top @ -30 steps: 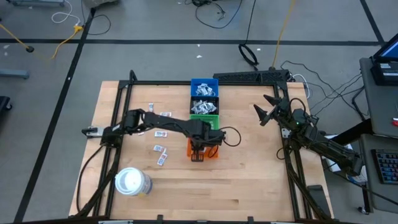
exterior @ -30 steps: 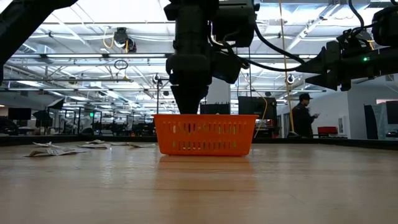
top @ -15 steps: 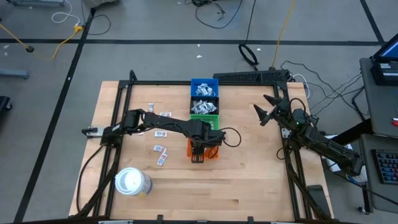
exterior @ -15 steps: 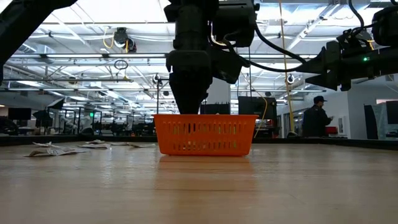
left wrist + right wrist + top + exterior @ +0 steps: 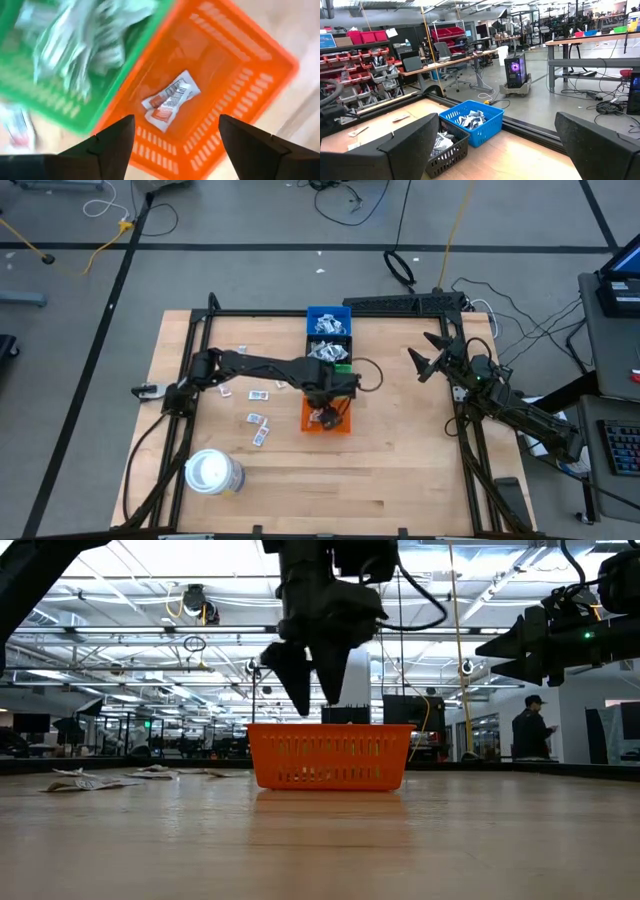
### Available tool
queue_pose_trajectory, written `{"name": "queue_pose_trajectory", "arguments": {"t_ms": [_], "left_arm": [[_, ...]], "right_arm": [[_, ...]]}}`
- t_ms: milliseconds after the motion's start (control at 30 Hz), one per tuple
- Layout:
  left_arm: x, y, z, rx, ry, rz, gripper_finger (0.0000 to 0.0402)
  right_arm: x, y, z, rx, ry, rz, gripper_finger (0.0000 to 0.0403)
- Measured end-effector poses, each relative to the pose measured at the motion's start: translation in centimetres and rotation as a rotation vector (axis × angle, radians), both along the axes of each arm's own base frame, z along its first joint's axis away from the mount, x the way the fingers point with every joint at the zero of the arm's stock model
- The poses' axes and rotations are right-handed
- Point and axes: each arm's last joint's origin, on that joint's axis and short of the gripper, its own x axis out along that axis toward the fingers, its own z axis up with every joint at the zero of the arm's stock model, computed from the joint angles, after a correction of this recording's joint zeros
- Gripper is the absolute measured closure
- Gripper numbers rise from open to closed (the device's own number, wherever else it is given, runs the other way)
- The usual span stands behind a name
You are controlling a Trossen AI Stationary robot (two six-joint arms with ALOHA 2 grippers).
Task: Pick & Place First Aid Supplies
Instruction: Put the orange ointment pack into the orange bin
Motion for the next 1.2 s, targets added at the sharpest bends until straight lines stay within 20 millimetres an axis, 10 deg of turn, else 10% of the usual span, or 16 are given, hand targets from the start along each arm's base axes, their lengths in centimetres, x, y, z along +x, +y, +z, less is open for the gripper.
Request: {"name": "queue_pose_trajectory", "arguments": {"t_ms": [367, 1200], "left_arm": [[-1.4, -0.3, 0.6, -0.07, 0.051, 0.362, 0.0105], [-15.1, -3.7, -0.6, -0.102, 0.167, 0.462, 0.0105]], "right_arm": [[0.0, 0.0, 0.0, 0.0, 0.0, 0.0, 0.0009], [0.0, 0.0, 0.0, 0.0, 0.001, 0.001, 0.0009]]}}
